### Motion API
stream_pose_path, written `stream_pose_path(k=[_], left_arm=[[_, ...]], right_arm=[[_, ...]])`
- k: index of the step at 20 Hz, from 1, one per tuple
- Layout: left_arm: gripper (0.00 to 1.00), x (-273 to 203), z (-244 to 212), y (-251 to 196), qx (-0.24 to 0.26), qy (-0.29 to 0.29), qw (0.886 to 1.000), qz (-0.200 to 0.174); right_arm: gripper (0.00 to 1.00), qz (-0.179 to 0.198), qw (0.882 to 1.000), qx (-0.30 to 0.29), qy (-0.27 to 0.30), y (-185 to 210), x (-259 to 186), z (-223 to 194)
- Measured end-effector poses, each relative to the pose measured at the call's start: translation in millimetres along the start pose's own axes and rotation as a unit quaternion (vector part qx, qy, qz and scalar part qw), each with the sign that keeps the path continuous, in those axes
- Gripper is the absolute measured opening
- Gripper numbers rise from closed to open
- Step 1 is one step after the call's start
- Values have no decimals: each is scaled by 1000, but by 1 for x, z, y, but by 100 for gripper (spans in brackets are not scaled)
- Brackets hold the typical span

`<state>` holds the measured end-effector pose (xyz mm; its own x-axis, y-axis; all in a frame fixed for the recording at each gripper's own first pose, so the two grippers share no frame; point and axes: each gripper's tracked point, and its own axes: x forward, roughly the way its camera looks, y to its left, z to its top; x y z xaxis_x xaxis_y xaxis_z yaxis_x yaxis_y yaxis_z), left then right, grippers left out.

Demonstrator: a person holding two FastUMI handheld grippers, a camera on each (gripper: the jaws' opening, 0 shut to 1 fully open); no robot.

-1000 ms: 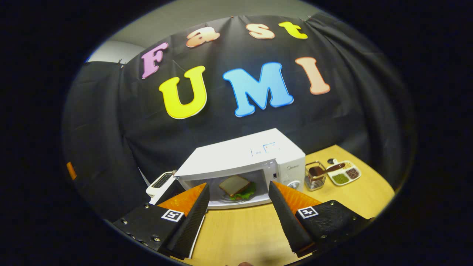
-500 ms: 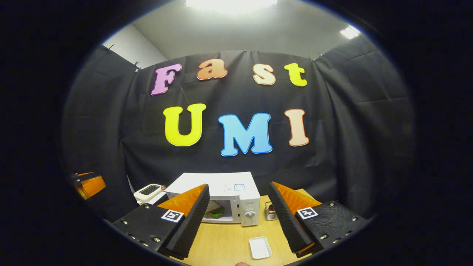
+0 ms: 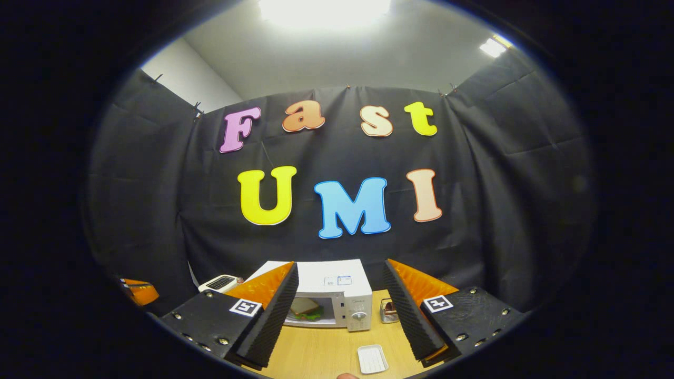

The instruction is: Open the microwave oven with the left hand, put the food in, and close the microwave oven.

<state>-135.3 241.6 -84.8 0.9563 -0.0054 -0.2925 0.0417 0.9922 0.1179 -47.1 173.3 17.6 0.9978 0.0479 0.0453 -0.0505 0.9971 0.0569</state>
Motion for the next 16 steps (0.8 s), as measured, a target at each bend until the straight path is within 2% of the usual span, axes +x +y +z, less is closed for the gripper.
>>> stream_pose_path(k=[2,6,7,8,11,16], left_arm=[[11,-13,-33,15,6,35,999,9],[3,-30,-83,42,-6,76,996,49],[7,-30,-97,45,-16,88,995,53],[7,-31,-106,47,-24,96,994,56],[7,-19,-136,52,-42,116,991,57],[7,2,-146,51,-55,120,990,47]], right_arm=[[96,4,1000,0,5,3,0,-9],[96,15,1000,-3,-1,4,-4,-10],[96,14,1000,-5,-1,2,-5,-11],[96,12,1000,-6,-2,1,-6,-10],[96,9,1000,-9,1,0,-7,-11],[96,-6,1000,-15,2,-9,-8,-9]])
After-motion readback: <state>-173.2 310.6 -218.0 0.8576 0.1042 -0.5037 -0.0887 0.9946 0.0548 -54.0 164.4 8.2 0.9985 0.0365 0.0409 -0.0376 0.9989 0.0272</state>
